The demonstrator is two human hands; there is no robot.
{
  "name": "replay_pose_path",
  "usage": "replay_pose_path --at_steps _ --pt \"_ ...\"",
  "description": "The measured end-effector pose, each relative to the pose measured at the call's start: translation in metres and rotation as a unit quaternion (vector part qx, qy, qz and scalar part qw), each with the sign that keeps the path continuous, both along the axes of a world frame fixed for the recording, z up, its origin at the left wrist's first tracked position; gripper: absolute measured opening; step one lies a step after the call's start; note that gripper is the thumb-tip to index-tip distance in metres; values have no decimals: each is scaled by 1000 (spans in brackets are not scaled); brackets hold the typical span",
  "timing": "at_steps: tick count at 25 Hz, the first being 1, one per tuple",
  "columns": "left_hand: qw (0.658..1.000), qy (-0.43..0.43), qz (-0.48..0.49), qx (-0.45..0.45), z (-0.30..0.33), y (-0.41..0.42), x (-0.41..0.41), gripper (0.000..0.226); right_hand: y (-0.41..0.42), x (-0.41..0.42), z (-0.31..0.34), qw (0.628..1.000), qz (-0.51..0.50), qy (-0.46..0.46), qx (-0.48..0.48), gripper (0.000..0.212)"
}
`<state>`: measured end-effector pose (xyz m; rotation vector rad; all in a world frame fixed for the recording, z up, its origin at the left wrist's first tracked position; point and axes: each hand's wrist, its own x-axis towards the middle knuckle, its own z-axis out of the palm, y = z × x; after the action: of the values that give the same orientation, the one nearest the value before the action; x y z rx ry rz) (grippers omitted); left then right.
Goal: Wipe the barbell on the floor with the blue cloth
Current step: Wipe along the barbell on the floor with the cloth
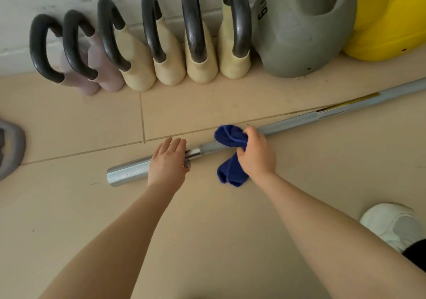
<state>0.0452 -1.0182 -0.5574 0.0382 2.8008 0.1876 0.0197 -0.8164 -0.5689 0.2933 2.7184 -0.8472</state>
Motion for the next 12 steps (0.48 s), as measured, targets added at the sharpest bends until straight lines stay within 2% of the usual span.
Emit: replay_pose_path --at_steps 2,3,5,7,8,10,12 --pt "999 -23 20 28 -2 -1 -4 62 10 3 -4 994 -107 -16 21 32" --pt "998 -37 27 43 -2 -2 -6 63 1 6 -2 993 -110 -24 17 33" --pt "995 -60 37 66 -1 -3 -10 64 -34 13 0 999 11 -37 -21 33" --pt "995 -72 36 66 0 -5 -14 61 -73 23 -2 986 157 -46 -27 31" --pt "995 -69 34 58 0 -6 -15 58 -81 23 -3 983 182 -33 -18 29" --pt "997 -59 30 41 2 -5 -16 53 -67 13 -5 988 156 9 12 29" --pt "997 -53 37 35 3 -4 -17 53 -34 2 -8 995 75 37 47 30"
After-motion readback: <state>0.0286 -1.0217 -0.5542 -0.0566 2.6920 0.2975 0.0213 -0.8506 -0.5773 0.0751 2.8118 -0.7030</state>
